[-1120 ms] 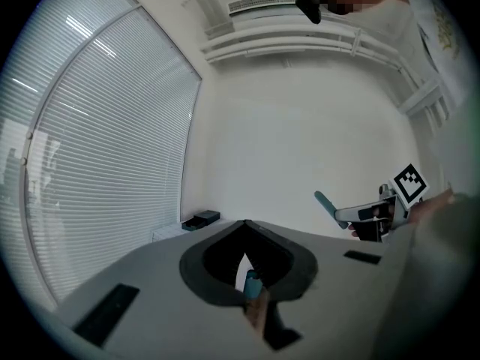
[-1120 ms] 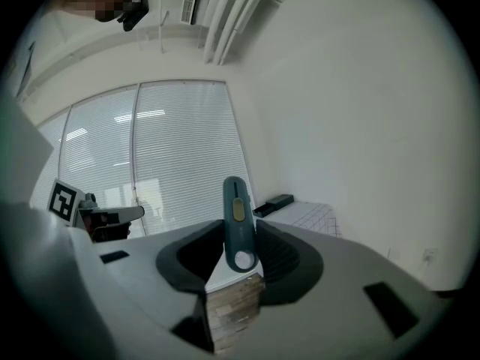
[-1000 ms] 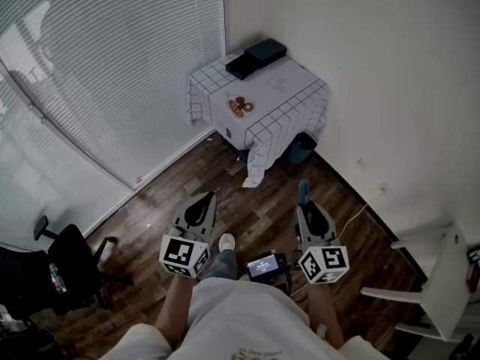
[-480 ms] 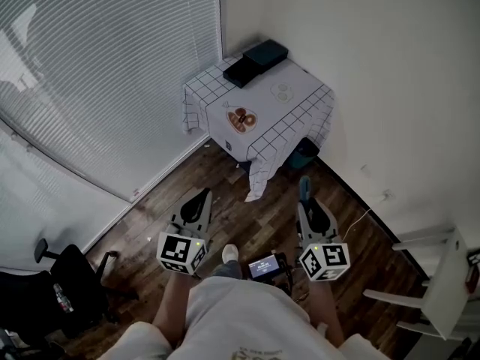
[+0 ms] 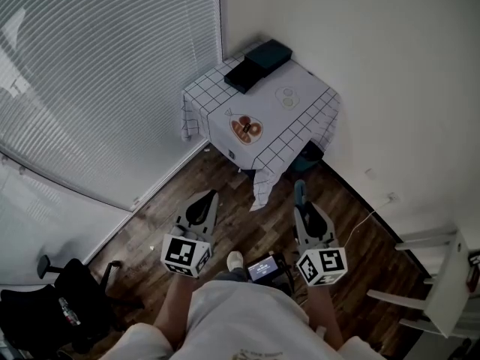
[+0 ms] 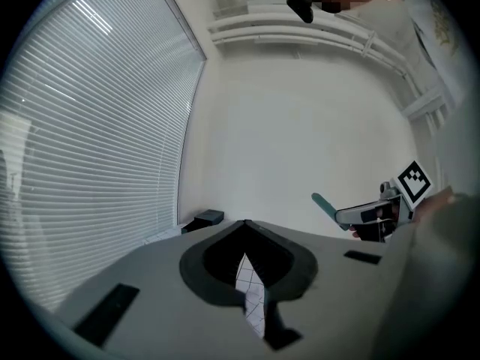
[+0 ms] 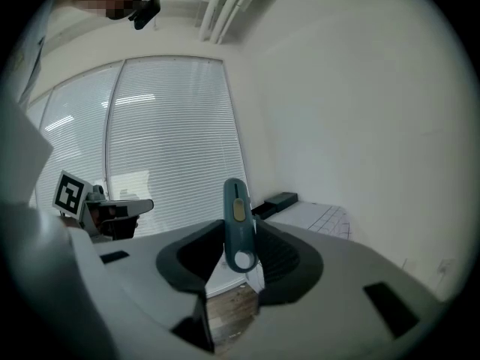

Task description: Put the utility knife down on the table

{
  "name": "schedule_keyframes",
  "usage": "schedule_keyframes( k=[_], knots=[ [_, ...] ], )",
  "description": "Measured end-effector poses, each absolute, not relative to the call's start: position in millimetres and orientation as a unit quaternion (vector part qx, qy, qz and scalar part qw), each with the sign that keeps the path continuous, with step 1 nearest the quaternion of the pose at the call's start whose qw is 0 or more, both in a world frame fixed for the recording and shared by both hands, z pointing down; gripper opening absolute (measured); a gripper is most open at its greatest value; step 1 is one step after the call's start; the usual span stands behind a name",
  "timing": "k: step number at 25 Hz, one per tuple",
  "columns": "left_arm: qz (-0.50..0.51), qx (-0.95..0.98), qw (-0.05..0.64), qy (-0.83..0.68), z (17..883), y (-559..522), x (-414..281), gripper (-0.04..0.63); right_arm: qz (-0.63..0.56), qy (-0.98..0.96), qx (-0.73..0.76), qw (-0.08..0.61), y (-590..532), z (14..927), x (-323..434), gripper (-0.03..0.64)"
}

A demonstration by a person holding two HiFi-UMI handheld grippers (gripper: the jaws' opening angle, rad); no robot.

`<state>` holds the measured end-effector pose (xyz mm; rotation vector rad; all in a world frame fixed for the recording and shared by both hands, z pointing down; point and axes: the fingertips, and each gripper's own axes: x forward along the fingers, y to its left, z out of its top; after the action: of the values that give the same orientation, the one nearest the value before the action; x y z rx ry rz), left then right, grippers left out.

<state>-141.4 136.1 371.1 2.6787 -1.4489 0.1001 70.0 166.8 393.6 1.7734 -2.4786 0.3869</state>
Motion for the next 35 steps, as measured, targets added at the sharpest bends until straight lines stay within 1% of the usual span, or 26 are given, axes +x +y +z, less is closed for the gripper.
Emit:
schedule_keyframes(
  k=[11,18,22,26,35],
  knots=[
    [0.04,0.878,0.051,-0.475,381,86,-132,0.008,0.127,-0.802,0.582,0.033,120,405,82,0.138],
    [0.05,0.869,0.06,-0.489,387,29,-118,0.008,0.134,-0.811,0.568,0.047,57,413,95,0.138],
    [0.049,0.863,0.066,-0.498,389,-8,-105,0.008,0.137,-0.807,0.572,0.049,16,419,115,0.138],
    [0.057,0.861,0.062,-0.502,387,-37,-95,0.008,0.138,-0.812,0.565,0.048,-22,421,124,0.138],
    [0.072,0.849,0.055,-0.521,392,-67,-86,0.008,0.137,-0.831,0.536,0.06,-68,431,126,0.138]
  ],
)
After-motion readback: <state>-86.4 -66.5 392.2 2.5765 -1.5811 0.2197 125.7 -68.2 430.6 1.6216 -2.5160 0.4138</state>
